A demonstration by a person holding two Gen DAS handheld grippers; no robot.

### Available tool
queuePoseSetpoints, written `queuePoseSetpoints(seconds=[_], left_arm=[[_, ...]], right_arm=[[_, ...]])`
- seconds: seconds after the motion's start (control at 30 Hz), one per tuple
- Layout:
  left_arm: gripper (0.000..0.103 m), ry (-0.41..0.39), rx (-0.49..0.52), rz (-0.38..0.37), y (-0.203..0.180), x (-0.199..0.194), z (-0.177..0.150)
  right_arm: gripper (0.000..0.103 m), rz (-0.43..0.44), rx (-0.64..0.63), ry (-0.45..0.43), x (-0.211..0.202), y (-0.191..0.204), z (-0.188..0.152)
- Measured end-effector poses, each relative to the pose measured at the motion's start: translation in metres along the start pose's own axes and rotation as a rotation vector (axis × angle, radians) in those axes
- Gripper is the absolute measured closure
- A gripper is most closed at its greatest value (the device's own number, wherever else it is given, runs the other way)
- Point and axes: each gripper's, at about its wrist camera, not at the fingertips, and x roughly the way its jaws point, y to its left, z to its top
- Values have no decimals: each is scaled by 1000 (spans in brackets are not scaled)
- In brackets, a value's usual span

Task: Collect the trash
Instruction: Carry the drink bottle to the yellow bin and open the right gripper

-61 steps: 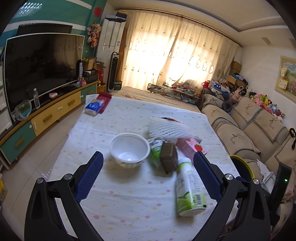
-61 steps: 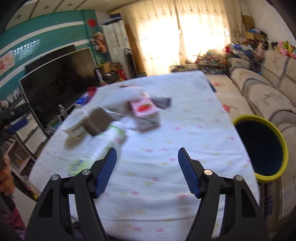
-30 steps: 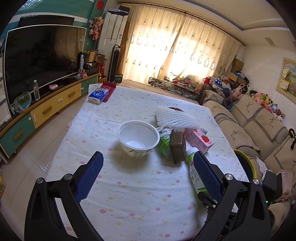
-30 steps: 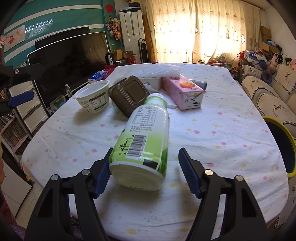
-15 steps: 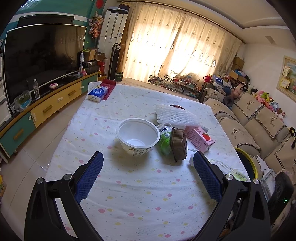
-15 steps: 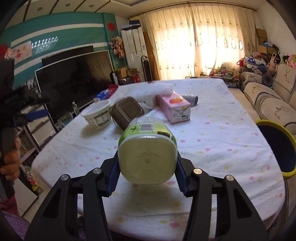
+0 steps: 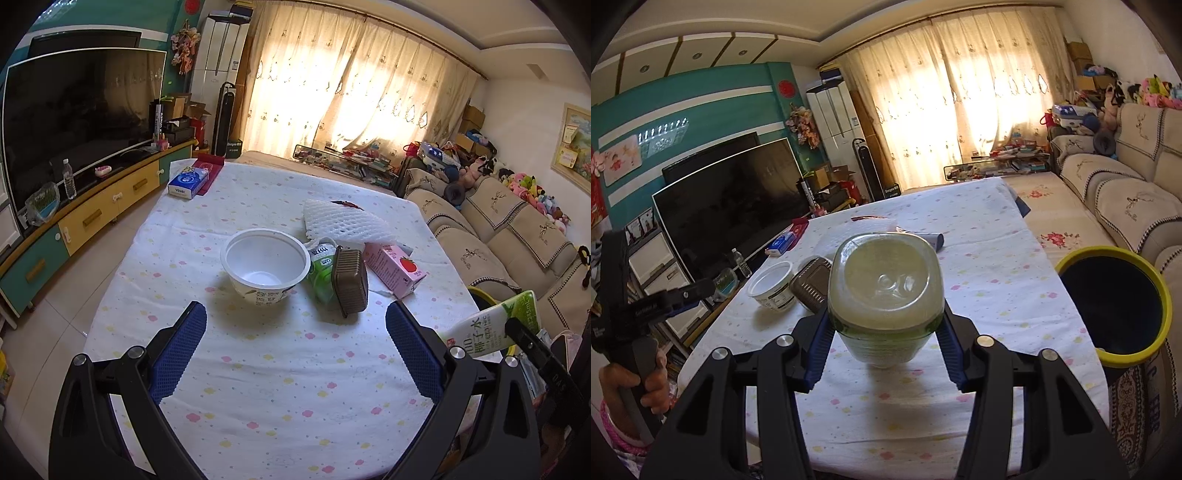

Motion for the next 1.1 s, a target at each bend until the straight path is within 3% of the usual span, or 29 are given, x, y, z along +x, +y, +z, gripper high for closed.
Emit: queuePoseSetpoints(seconds=[0.2, 0.5, 0.63, 0.8, 0.93, 1.1], left_arm=[[7, 12, 5, 0, -2, 5, -1], [7, 30, 29, 2, -12, 12, -2], [7, 42, 45, 0, -18, 17, -1], [7, 58, 61, -1, -25, 25, -1], [7, 70, 73, -2, -33, 34, 0], [7, 93, 90, -3, -46, 48, 1]], right_arm=[[54, -27, -2, -31, -8, -10, 13], [54, -25, 22, -2, -4, -24, 17], [54, -46, 42, -44, -11, -34, 26], [54, -154, 79, -126, -24, -69, 43], [54, -311, 112, -179, -29, -113, 53], [54, -485, 147, -157, -13, -169, 52]])
